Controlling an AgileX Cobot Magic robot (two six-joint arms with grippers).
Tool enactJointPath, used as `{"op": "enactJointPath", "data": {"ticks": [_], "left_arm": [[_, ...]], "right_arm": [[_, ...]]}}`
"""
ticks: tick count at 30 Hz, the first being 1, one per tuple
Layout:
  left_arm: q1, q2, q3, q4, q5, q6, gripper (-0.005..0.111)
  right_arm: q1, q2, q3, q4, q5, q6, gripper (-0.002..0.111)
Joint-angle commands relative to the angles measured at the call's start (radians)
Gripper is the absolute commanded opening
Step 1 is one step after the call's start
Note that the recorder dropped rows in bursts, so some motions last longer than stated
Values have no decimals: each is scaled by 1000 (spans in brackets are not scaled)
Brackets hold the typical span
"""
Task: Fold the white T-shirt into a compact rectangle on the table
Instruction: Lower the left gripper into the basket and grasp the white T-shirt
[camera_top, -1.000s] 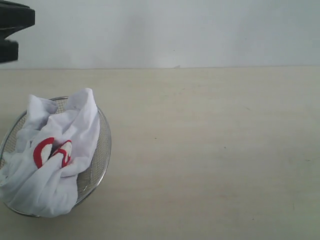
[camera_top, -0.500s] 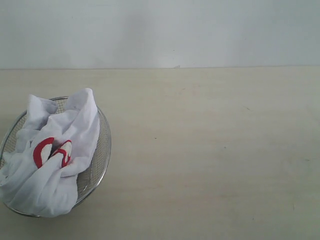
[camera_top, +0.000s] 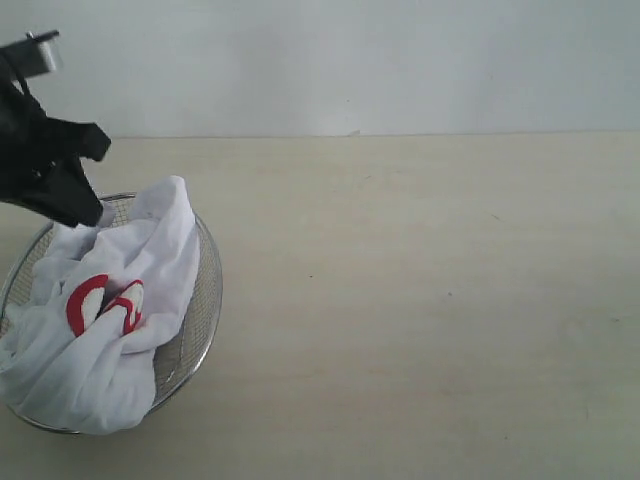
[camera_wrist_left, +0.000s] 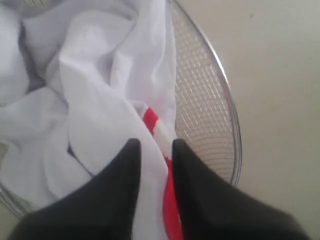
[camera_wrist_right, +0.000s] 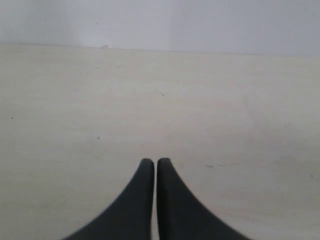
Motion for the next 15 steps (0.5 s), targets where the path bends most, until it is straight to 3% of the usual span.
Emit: {"op": "enactJointPath", "data": {"ticks": [1, 2, 4, 15], "left_arm": [[-2, 80, -7, -16, 53, -49, 65], [-2, 94, -7, -20, 48, -71, 79], [-2, 121, -7, -20, 37, -79, 87], [-2, 291, -7, -35, -11, -111, 88]], "right_arm": [[3, -4, 0, 2, -4, 2, 0], [3, -4, 0, 2, -4, 2, 0], [3, -4, 0, 2, -4, 2, 0], [3, -4, 0, 2, -4, 2, 0]]}}
